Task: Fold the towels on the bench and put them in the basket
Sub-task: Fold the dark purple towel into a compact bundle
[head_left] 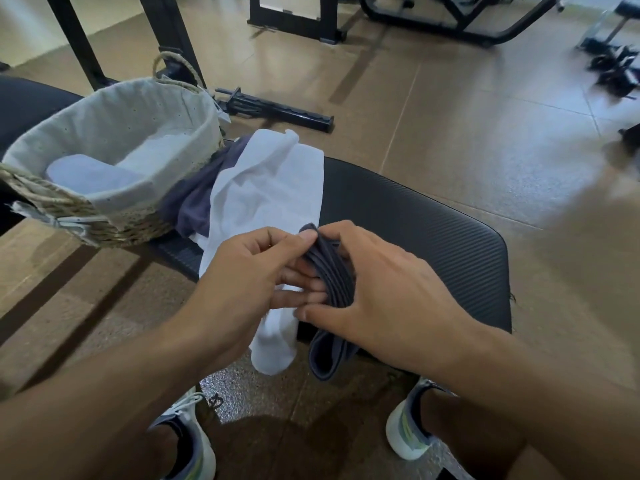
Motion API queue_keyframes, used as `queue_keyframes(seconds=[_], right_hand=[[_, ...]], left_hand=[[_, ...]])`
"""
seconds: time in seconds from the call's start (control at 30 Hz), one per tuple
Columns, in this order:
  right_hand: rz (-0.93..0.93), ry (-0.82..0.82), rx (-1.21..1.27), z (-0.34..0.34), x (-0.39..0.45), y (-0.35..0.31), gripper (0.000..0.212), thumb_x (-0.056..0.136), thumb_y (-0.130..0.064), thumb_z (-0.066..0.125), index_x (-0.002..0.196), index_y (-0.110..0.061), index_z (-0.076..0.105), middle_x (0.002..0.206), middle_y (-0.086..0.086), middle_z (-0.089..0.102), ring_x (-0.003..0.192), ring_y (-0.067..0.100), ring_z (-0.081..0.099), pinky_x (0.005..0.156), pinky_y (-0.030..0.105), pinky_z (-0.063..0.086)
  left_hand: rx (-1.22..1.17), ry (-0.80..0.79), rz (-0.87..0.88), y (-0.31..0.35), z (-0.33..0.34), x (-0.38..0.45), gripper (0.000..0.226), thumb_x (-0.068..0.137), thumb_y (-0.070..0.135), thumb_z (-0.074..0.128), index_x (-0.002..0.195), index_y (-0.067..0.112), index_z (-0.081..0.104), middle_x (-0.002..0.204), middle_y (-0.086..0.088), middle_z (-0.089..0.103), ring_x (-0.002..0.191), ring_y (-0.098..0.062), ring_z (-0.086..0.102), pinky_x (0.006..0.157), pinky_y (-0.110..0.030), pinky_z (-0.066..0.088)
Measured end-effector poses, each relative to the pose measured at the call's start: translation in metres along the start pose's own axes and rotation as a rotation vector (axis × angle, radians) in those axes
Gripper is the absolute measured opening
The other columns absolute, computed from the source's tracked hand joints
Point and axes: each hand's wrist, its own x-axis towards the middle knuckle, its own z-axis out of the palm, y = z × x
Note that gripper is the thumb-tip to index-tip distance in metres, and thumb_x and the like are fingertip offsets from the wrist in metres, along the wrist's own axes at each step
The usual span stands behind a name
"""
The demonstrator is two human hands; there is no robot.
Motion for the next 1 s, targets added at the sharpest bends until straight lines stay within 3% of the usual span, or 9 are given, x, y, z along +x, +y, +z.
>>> queue_keyframes(seconds=[0.2, 0.3, 0.37, 0.47, 0.6, 0.67, 0.77, 0.9, 1.0], right_hand=[[-0.021, -0.015, 0.042, -0.005, 0.0, 0.008, 0.05, 0.087, -0.035, 0.058, 0.133, -0.048, 0.041, 0.116, -0.019, 0.056, 0.101, 0.011, 0.059, 0.085, 0.042, 0.052], [-0.059, -0.043, 0.148, -0.019, 0.004, 0.018, 0.051, 0.088, -0.021, 0.063, 0.132, -0.045, 0.051, 0.115, -0.02, 0.062, 0.102, 0.005, 0.06, 0.086, 0.033, 0.052], [-0.1, -0.132, 0.234, -0.03, 0.006, 0.026, 0.05, 0.09, -0.016, 0.07, 0.131, -0.042, 0.058, 0.11, -0.02, 0.068, 0.097, 0.003, 0.064, 0.08, 0.019, 0.051], [-0.127, -0.216, 0.276, -0.042, 0.008, 0.037, 0.047, 0.088, -0.022, 0.077, 0.127, -0.043, 0.06, 0.105, -0.018, 0.069, 0.092, 0.007, 0.067, 0.076, 0.018, 0.052], [-0.077, -0.428, 0.107, -0.058, 0.007, 0.052, 0.046, 0.084, -0.035, 0.081, 0.123, -0.043, 0.058, 0.108, -0.018, 0.068, 0.094, 0.002, 0.067, 0.082, 0.025, 0.054], [-0.063, -0.59, 0.14, -0.068, 0.004, 0.059, 0.033, 0.085, -0.027, 0.082, 0.113, -0.032, 0.064, 0.103, -0.013, 0.072, 0.09, 0.003, 0.069, 0.083, 0.031, 0.056], [-0.038, -0.706, 0.445, -0.083, 0.001, 0.067, 0.022, 0.088, -0.014, 0.078, 0.108, -0.013, 0.068, 0.103, 0.005, 0.075, 0.093, 0.016, 0.072, 0.08, 0.028, 0.056], [0.134, -0.652, 0.595, -0.086, 0.011, 0.091, 0.026, 0.094, -0.029, 0.067, 0.11, -0.009, 0.07, 0.107, 0.015, 0.075, 0.095, 0.026, 0.071, 0.084, 0.037, 0.059], [0.353, -0.448, 0.325, -0.07, 0.029, 0.124, 0.024, 0.093, -0.035, 0.069, 0.107, -0.015, 0.071, 0.098, 0.011, 0.076, 0.091, 0.032, 0.073, 0.074, 0.034, 0.06]], left_hand=[[0.093, 0.054, 0.117, -0.002, -0.005, 0.005, 0.032, 0.078, 0.037, 0.079, 0.084, 0.008, 0.065, 0.075, -0.006, 0.07, 0.07, -0.017, 0.069, 0.068, -0.029, 0.06], [0.599, 0.057, 0.365, 0.005, -0.021, 0.013, 0.063, 0.057, 0.06, 0.086, 0.109, 0.032, 0.062, 0.108, 0.015, 0.069, 0.101, 0.002, 0.065, 0.085, -0.016, 0.051], [0.794, -0.079, 0.408, 0.011, -0.028, 0.018, 0.064, 0.054, 0.064, 0.082, 0.109, 0.039, 0.063, 0.113, 0.019, 0.068, 0.11, 0.003, 0.062, 0.094, -0.018, 0.046], [0.538, -0.261, 0.339, 0.009, -0.026, 0.019, 0.029, 0.069, 0.048, 0.082, 0.083, 0.025, 0.071, 0.083, 0.006, 0.074, 0.081, -0.006, 0.068, 0.076, -0.023, 0.053], [0.342, -0.309, 0.301, 0.006, -0.018, 0.014, 0.006, 0.081, 0.03, 0.076, 0.079, 0.027, 0.071, 0.081, -0.002, 0.076, 0.074, -0.012, 0.068, 0.066, -0.021, 0.053], [0.292, -0.323, 0.202, 0.006, -0.014, 0.014, 0.005, 0.081, 0.033, 0.07, 0.081, 0.028, 0.071, 0.084, -0.008, 0.077, 0.073, -0.017, 0.068, 0.064, -0.026, 0.052], [0.247, -0.375, 0.057, 0.003, -0.009, 0.015, 0.013, 0.086, 0.036, 0.063, 0.086, 0.025, 0.07, 0.081, -0.009, 0.073, 0.065, -0.014, 0.064, 0.055, -0.023, 0.049], [0.34, -0.222, 0.053, -0.006, 0.0, 0.031, 0.027, 0.083, 0.048, 0.063, 0.095, 0.024, 0.065, 0.085, -0.006, 0.072, 0.066, -0.01, 0.063, 0.055, -0.024, 0.05], [0.593, 0.043, 0.301, -0.018, -0.004, 0.052, 0.035, 0.084, 0.048, 0.073, 0.112, 0.033, 0.058, 0.12, 0.01, 0.066, 0.101, -0.007, 0.066, 0.084, -0.028, 0.055]])
